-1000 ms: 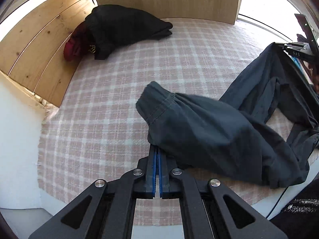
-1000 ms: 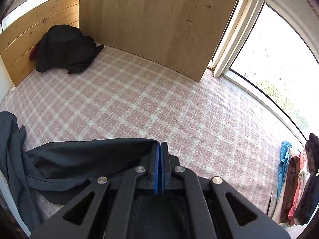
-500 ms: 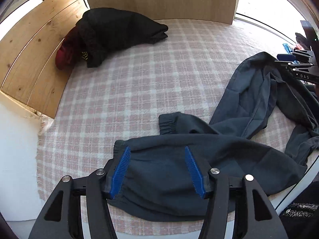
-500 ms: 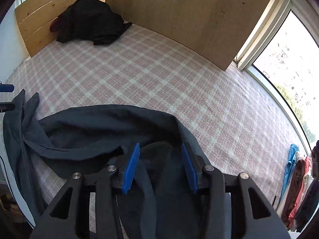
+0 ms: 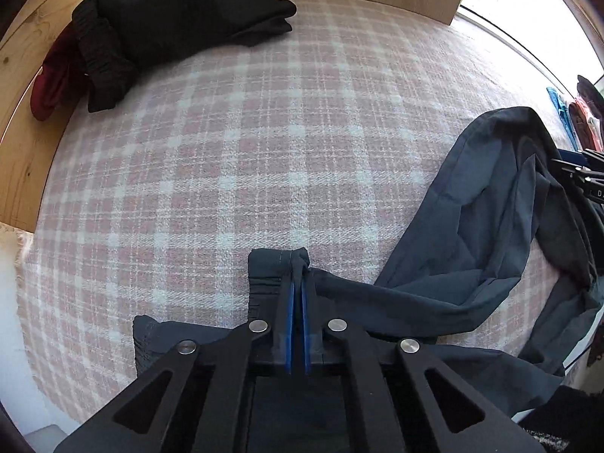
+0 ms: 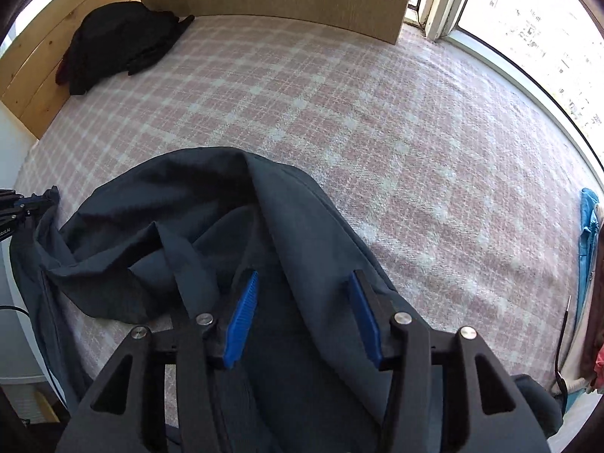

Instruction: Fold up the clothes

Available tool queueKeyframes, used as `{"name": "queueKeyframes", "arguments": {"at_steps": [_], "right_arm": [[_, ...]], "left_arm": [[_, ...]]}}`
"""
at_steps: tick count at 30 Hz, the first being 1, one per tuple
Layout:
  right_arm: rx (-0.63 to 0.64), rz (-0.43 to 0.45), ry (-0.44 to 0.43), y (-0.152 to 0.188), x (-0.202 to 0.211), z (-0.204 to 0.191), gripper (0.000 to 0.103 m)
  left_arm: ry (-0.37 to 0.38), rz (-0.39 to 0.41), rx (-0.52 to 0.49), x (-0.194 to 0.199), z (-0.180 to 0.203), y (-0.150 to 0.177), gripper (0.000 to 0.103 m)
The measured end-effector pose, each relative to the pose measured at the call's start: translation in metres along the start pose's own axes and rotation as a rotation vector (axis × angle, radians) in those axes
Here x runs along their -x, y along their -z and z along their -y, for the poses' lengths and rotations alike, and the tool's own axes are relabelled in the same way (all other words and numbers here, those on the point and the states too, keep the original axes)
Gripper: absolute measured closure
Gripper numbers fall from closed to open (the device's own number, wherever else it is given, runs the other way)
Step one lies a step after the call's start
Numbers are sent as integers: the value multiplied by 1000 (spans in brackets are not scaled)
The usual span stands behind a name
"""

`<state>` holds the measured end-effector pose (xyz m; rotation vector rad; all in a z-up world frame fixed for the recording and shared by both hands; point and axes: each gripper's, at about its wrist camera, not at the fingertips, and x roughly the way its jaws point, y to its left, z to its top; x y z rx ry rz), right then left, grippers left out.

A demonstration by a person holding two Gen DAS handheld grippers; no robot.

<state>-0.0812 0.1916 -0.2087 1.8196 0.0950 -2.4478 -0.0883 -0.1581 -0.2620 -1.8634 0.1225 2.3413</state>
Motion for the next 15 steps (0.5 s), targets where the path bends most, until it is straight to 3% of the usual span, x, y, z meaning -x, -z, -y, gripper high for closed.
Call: {"name": "queueKeyframes", "arguments": {"at_steps": [1,4,9,12,13,15], "right_arm": [[12,0,-5,-1,-4,-3,55],[-6,13,-40,-10,-8,-4,100],[-47,112,-18,-50,25,3,101],[-47,149,-62,-71,50,0,100],[-44,159,-73,-73,58,-2,98],[-48,191,-94,-68,74,4,83]], "left_arm": [[7,11,11,2,-3,-1,100],[-9,44,17,11,-15,-7,101],[-102,155,38,41,-47,-35,101],[-178,238,57,70,-72,-52,100],[-212,267,69,83,-81,-54,100],[-262,284,73,96,-101,-45,99]]}}
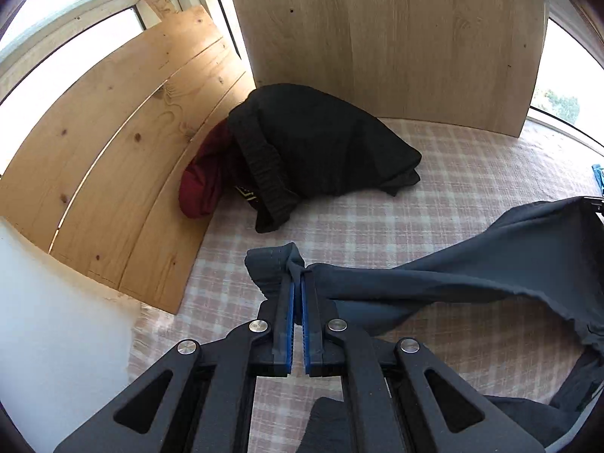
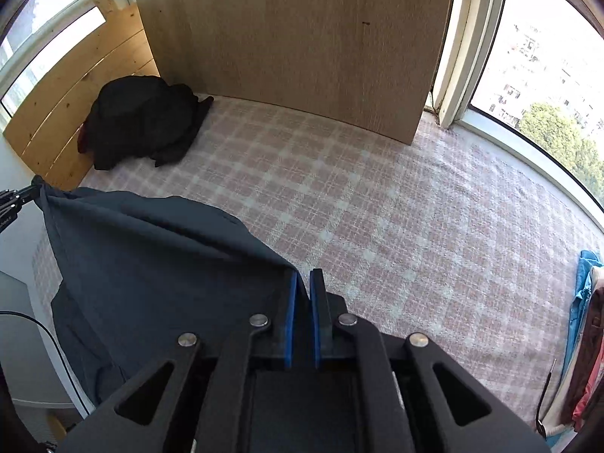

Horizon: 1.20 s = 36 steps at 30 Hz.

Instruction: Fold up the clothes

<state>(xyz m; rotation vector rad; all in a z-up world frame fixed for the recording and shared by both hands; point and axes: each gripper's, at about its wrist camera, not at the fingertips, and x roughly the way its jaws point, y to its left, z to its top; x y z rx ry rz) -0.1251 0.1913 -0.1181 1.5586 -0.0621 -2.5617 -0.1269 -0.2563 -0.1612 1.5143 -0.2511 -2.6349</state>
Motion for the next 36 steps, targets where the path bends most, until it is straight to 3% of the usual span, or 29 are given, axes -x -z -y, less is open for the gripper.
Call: {"name": "queueKeyframes", "arguments": {"at_steps": [1,2,3,5,8,10,12,13,15,18,21,24,28,30,34,36], "right_arm": [[-11,19,3,4,10,6,68],[-24,32,13,10,20,14,60],[-36,41,27,19,30,23,59],[-71,61,56,41,55,49,59],[-170,99,138,84,106,96,59],[-267,123,232,123,146,128,59],[-381,123,328,168,183,163,55],[-444,112,370,193,197,181,47],[-577,82,441,243,217,214,45],[-740,39,457,308,224,252,45],[-803,7,441,343,206,268,45],[-802,10,355,350,188,268,45],[-718,4,343,328,167,269,45],[-702,1,340,318,157,277,45],[-684,-5,273,298,135,295,45],[-658,-28,279,287,120,301,45]], "left_arm": [[-22,-5,-5,2,-10,5,95],[-68,-27,-13,-2,-18,16,87],[-104,-70,-27,-10,-23,31,81],[-134,-164,-47,-29,-32,59,81],[-48,-210,-14,-39,-28,81,81],[15,-184,-16,-38,-9,79,81],[80,-151,-54,-35,21,67,78],[112,-135,-79,-33,37,60,78],[167,-108,-160,-29,73,44,73],[217,-81,-292,-26,135,19,69],[300,-70,-400,-25,194,1,67],[354,-62,-492,-23,248,-8,60],[416,-45,-622,-17,301,-3,55],[429,-47,-696,-18,322,1,49],[424,-42,-816,-24,352,7,49],[423,-43,-855,-29,362,9,49]]}}
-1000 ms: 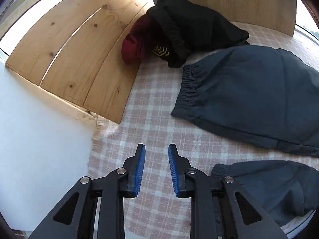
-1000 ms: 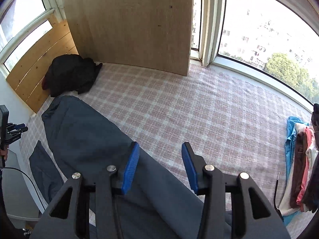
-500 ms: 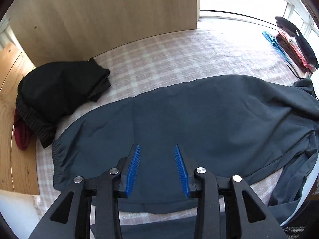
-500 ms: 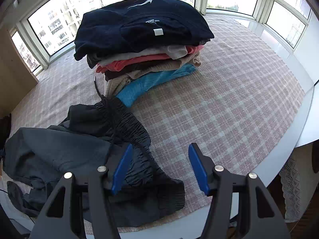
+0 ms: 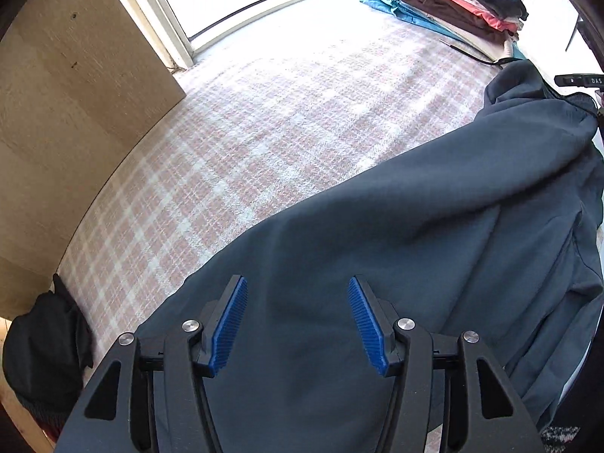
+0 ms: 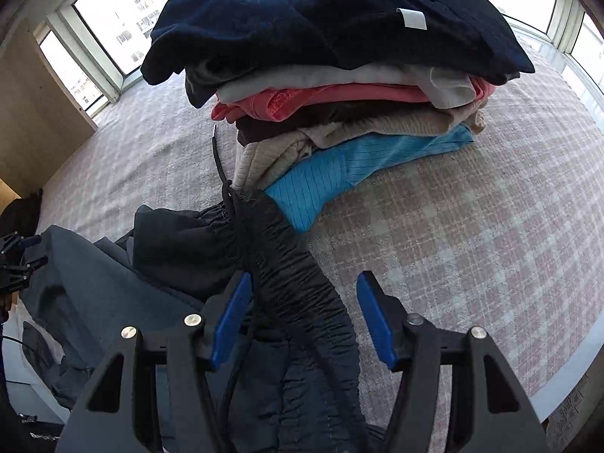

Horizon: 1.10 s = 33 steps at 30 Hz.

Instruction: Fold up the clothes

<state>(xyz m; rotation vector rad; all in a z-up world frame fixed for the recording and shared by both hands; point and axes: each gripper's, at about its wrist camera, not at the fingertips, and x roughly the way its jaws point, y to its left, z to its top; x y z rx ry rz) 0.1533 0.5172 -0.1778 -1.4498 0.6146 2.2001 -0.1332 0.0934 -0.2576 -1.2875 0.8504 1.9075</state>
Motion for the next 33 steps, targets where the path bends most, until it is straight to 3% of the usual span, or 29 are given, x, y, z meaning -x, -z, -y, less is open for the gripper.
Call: {"name": "queueKeyframes", "arguments": {"at_steps": [3,8,9,10,11,12,15,18,20,21,27,28,29,31,33], "right_arm": [[29,-24,-1,-12,-18,-6,45],[24,-68,-73,-14,-33,-12,46],[38,-68,-72,-11,-32,-15,48],[53,-64,-66,-9,-30,-17,58],[69,-59,-60,-6,-29,-20,78],[66,-52,-73,-4,-25,-20,82],[31,-14,-153,2,-8,-17,93],[50,8,-136,3,5,-17,91],[55,-26,-84,-2,-1,-15,62],[53,-41,-72,-4,-6,-14,57],[59,-146,-101,-8,-39,-20,56],[82,-149,-107,-5,-39,-26,63],[104,-152,-114,-1,-39,-32,83],[129,-110,-160,4,-23,-44,95],[126,-41,-201,7,4,-54,96]], "left_arm": [[-3,-19,-19,-11,0,-4,49],[-3,-23,-57,-21,-2,-7,49],[-4,-23,-64,-23,-2,-8,49],[1,-26,-71,-26,-1,-9,50],[12,-34,-74,-28,0,-9,57],[23,-43,-77,-31,0,-9,76],[69,-43,-71,-32,1,-7,103],[82,-38,-82,-28,3,-2,103],[88,-35,-81,-21,4,8,103],[90,-32,-77,-17,4,12,103],[120,-28,-25,1,-9,42,103],[121,-28,-18,4,-10,47,103],[121,-26,-14,6,-10,51,103],[111,-17,-2,12,-11,59,103],[102,0,19,20,-15,65,103]]}}
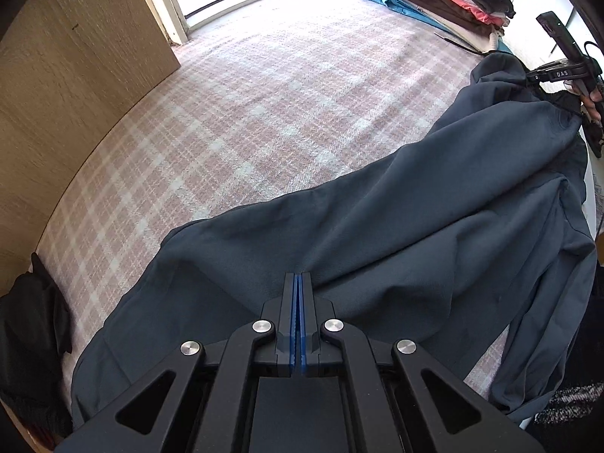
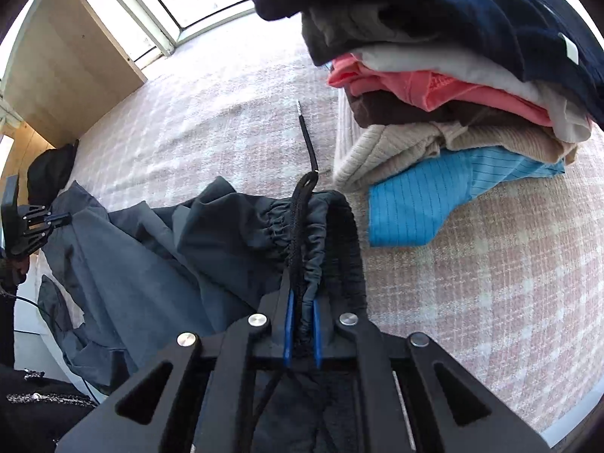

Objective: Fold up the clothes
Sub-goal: 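Lift the waistband with the right tool while the left tool grasps the leg hem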

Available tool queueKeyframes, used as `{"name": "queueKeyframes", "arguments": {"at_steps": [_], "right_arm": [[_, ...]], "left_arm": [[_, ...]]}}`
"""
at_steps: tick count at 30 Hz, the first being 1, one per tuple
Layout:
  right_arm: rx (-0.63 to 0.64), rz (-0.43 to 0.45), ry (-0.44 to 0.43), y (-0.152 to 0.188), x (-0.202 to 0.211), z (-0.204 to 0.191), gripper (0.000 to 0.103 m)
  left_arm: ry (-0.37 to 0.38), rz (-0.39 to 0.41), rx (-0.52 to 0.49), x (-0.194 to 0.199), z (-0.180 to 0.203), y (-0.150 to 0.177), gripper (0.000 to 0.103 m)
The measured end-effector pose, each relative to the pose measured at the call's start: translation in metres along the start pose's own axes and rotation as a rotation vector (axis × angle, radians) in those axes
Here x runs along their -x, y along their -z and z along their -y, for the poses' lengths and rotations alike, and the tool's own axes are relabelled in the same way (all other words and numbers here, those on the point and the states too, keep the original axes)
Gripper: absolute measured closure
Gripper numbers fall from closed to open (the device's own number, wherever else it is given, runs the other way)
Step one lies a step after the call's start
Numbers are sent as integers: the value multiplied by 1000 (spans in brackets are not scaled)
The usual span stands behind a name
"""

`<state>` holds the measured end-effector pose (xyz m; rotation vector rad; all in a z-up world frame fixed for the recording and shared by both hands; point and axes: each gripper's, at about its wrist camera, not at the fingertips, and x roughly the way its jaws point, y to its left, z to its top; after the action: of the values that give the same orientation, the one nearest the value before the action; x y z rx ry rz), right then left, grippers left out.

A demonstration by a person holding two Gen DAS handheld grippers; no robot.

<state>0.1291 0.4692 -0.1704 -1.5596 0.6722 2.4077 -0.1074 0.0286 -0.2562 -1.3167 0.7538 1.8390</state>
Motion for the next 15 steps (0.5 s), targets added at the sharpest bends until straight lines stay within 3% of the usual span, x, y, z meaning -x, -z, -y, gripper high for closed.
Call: {"name": "queueKeyframes", "arguments": {"at_steps": [4,10,13,15], "right_arm": [[-42,200,-47,-3,63,-18,96],[-106,454,-25,-55,129,-35,96],[-87,526,40,-85,139,-47,96],[-29,541,149,-109,128,-60,96]], "left_arm": [[-3,59,55,25,-13,0,103],[-56,140,116,56,-43,-1,103],[-98,177,144,67,-65,-7,103],[-131,198,155,70,-78,-13,103]]}}
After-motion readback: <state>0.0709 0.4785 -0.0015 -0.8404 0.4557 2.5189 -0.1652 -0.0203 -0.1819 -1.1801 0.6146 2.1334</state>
